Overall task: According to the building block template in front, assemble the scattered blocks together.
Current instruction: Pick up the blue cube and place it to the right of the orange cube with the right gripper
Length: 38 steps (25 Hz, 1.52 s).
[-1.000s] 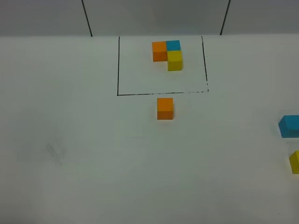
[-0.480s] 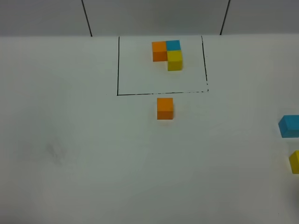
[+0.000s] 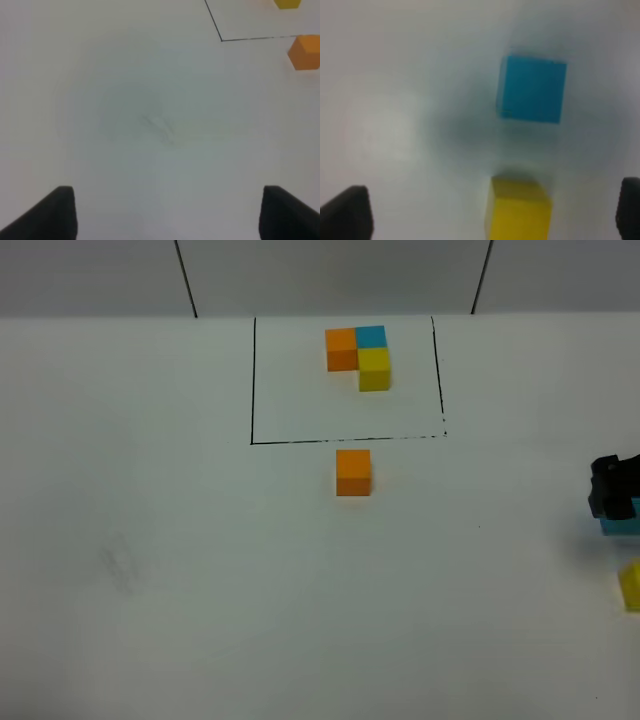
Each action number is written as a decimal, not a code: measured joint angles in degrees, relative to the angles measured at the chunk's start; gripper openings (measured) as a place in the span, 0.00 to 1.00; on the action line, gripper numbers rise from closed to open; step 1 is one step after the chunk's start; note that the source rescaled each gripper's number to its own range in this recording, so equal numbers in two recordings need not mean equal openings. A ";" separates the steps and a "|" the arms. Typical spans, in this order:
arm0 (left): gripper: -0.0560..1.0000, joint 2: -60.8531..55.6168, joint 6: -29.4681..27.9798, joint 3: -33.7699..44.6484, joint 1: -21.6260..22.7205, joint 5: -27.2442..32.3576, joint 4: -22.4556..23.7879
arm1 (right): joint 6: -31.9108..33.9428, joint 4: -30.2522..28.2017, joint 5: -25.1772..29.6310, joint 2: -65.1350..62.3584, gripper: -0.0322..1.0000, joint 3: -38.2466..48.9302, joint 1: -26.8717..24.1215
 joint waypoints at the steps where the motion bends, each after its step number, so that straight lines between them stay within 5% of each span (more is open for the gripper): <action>1: 0.73 0.00 0.00 0.00 0.00 0.00 0.00 | -1.00 0.76 -0.91 1.88 1.00 -0.27 -0.82; 11: 0.73 0.00 0.00 0.00 0.00 0.00 0.00 | -6.47 6.91 -8.28 13.49 0.93 -0.27 -7.38; 21: 0.73 0.00 0.00 0.00 0.00 0.00 0.00 | -8.02 8.08 -10.99 19.55 0.68 -2.67 -7.64; 23: 0.73 0.00 0.00 0.00 0.00 0.00 0.00 | -8.02 8.08 -10.71 20.80 0.60 -3.61 -7.64; 27: 0.73 0.00 0.00 0.00 0.00 0.00 0.05 | -7.96 8.09 -10.53 21.70 0.26 -4.30 -7.64; 34: 0.73 0.00 0.00 0.00 0.00 0.00 0.05 | -8.07 7.45 -5.61 21.65 0.26 -6.40 -7.30; 38: 0.73 0.00 0.00 0.00 0.00 0.00 0.05 | -13.91 2.85 -0.67 20.17 0.26 -11.15 -1.69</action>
